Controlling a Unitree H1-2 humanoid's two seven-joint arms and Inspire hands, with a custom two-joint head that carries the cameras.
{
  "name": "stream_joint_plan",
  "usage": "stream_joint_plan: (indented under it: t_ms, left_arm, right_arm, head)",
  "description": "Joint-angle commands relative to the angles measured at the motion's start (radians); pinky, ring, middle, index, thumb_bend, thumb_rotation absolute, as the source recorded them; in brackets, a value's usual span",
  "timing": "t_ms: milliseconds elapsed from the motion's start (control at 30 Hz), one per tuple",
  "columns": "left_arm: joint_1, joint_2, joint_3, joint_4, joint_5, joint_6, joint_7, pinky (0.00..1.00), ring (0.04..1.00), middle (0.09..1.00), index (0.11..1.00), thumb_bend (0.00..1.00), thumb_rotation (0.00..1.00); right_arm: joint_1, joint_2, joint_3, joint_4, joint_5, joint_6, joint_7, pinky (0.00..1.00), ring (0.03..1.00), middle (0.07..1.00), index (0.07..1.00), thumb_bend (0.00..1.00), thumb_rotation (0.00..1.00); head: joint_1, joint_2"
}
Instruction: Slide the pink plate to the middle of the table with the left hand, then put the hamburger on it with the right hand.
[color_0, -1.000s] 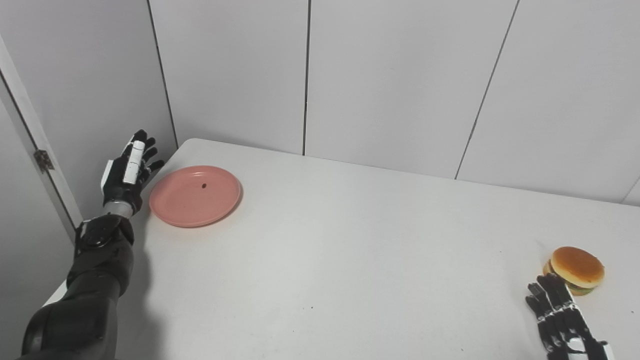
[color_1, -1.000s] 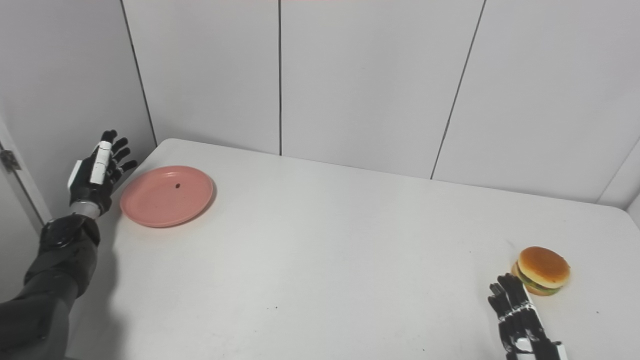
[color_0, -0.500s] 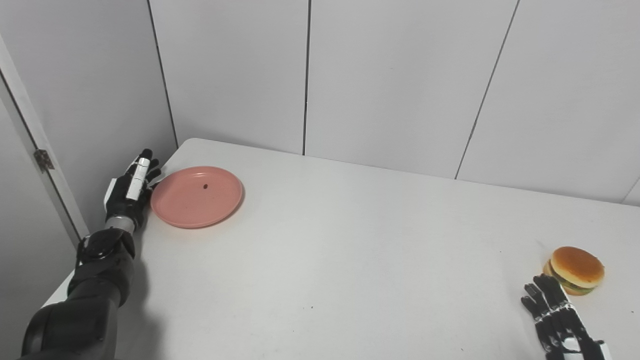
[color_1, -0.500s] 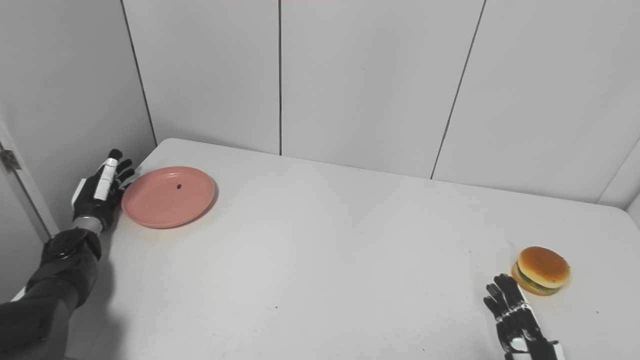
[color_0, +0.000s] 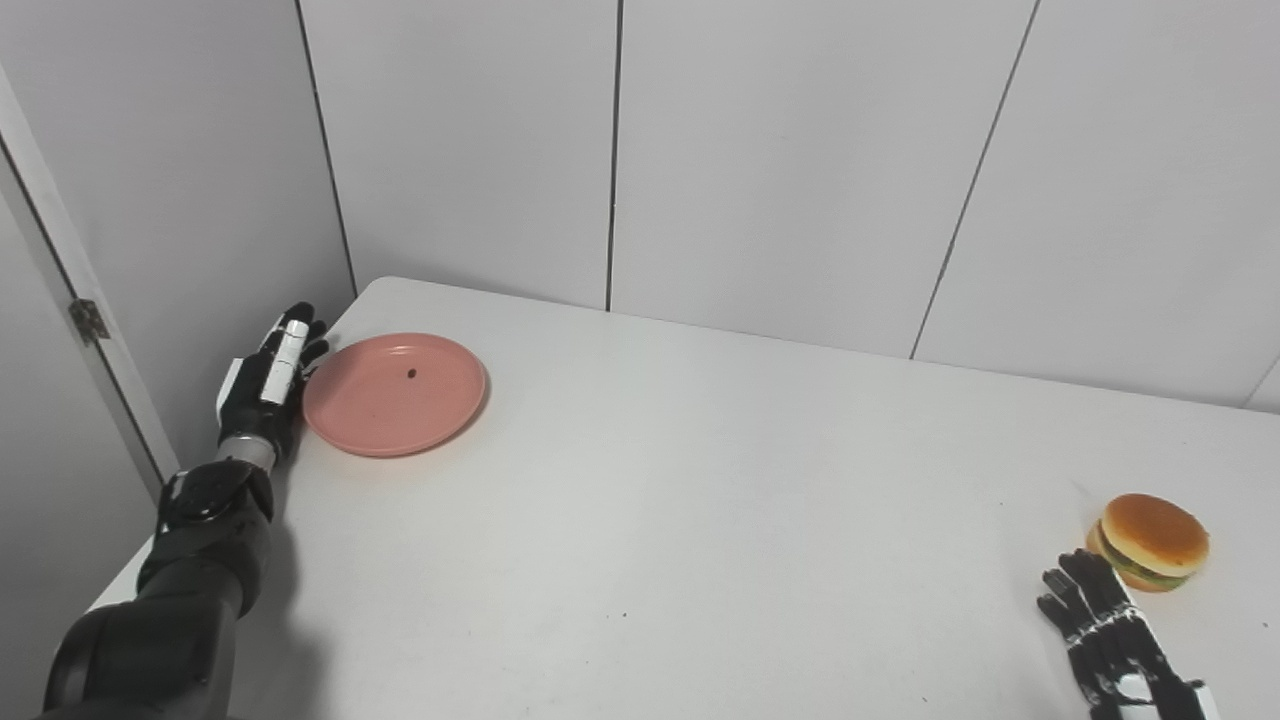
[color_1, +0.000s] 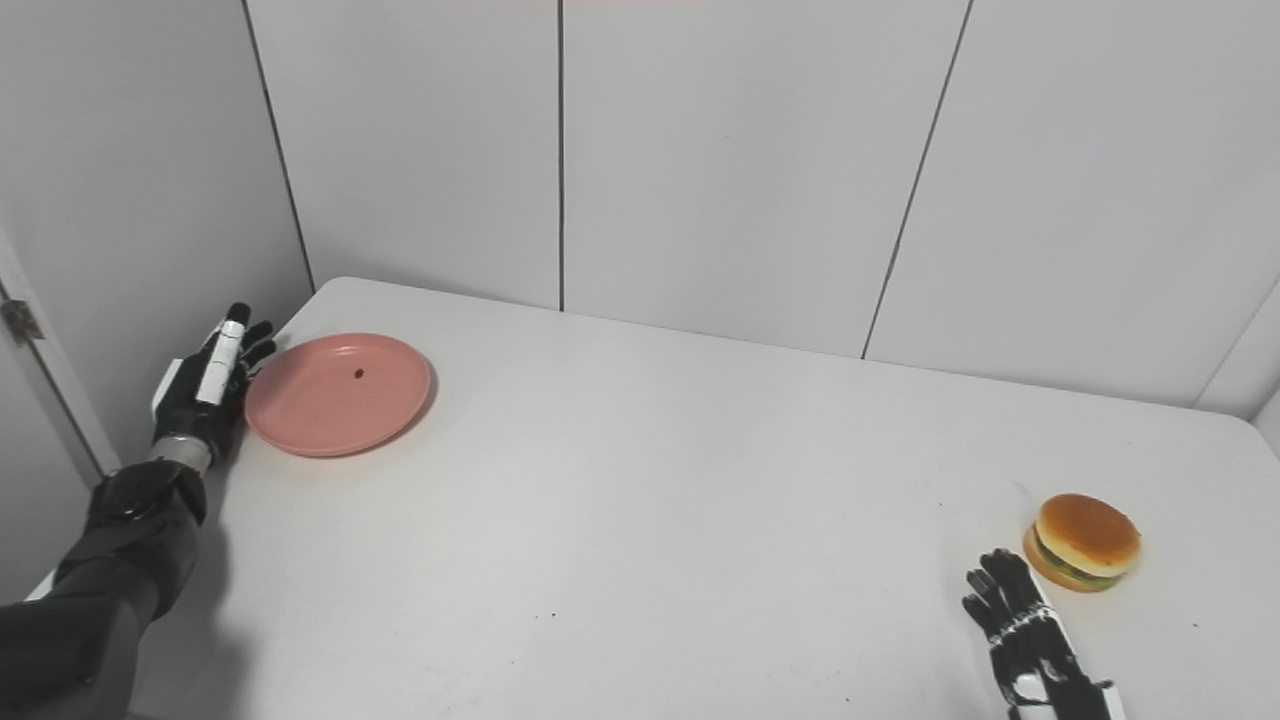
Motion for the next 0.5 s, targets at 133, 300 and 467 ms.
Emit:
stream_joint_plan:
  t_ms: [133,300,467]
  left_arm:
    - [-0.039,-0.003,-0.006,-0.044,0.013,-0.026,-0.044,0.87,0.939,0.936,0.952,0.91,0.82]
    - [-0.048,-0.025,-0.009,-0.047,0.022,-0.026,-0.038,0.85,0.918,0.924,0.950,0.92,0.84]
    - [-0.060,-0.054,-0.008,-0.046,0.018,-0.026,-0.056,0.86,0.923,0.924,0.945,0.98,0.82]
  right_arm:
    - [-0.015,-0.034,-0.019,0.129,-0.023,0.073,-0.043,0.96,0.933,0.938,0.913,0.85,0.80]
    - [-0.011,-0.031,-0.018,0.116,-0.032,0.074,-0.046,0.96,0.935,0.943,0.913,0.84,0.81]
    - [-0.005,-0.026,-0.015,0.097,-0.035,0.082,-0.052,0.95,0.936,0.944,0.917,0.84,0.81]
  head:
    - [-0.005,0.002]
    - [-0.011,0.003]
    - [-0.020,0.006]
